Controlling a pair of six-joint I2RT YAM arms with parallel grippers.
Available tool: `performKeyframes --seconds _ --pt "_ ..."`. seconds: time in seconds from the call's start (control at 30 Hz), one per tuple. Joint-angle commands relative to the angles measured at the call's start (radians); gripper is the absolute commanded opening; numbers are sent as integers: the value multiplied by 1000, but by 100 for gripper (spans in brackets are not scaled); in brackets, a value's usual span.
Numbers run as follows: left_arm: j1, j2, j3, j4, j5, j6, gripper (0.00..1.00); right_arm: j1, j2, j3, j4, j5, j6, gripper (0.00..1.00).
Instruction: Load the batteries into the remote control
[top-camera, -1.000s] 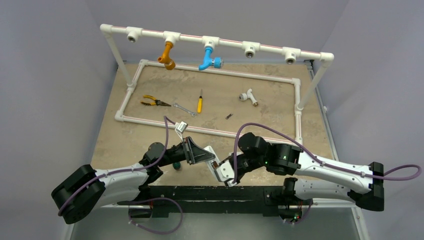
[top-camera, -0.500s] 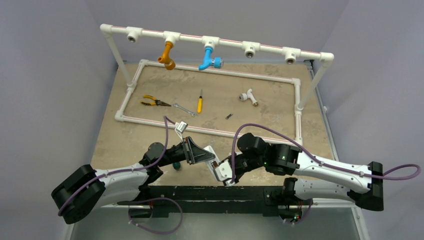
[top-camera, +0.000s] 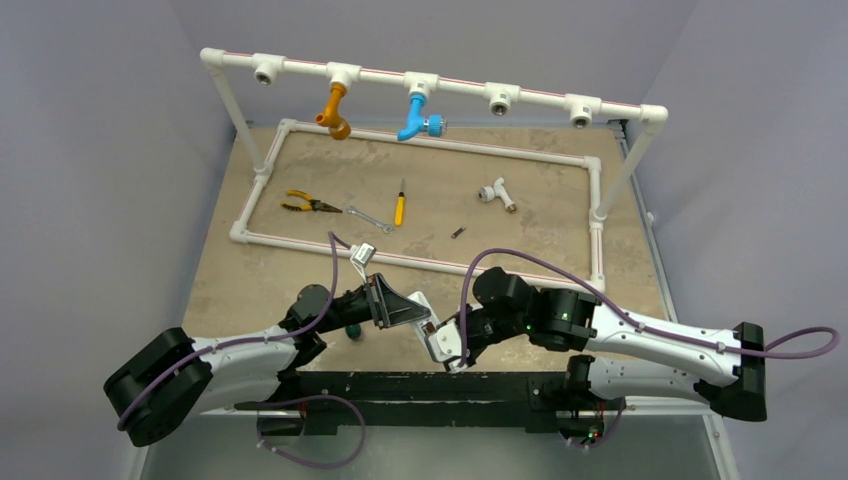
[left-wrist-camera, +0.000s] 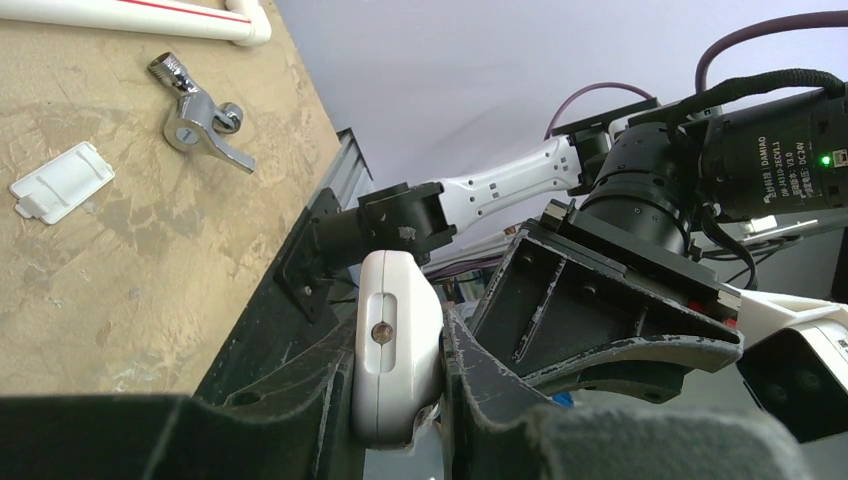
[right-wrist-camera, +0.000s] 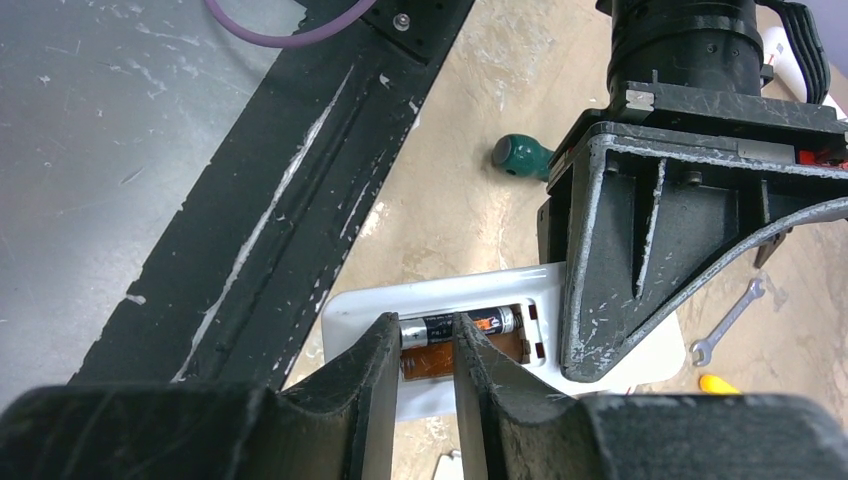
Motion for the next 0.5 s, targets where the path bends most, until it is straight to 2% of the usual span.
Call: performKeyframes --seconds 0.0,0.47 --pt "-7 -5 19 109 8 -22 0 -4 5 -15 30 39 -6 23" --pt "-7 4 16 160 15 -45 0 -4 14 -44 86 69 13 18"
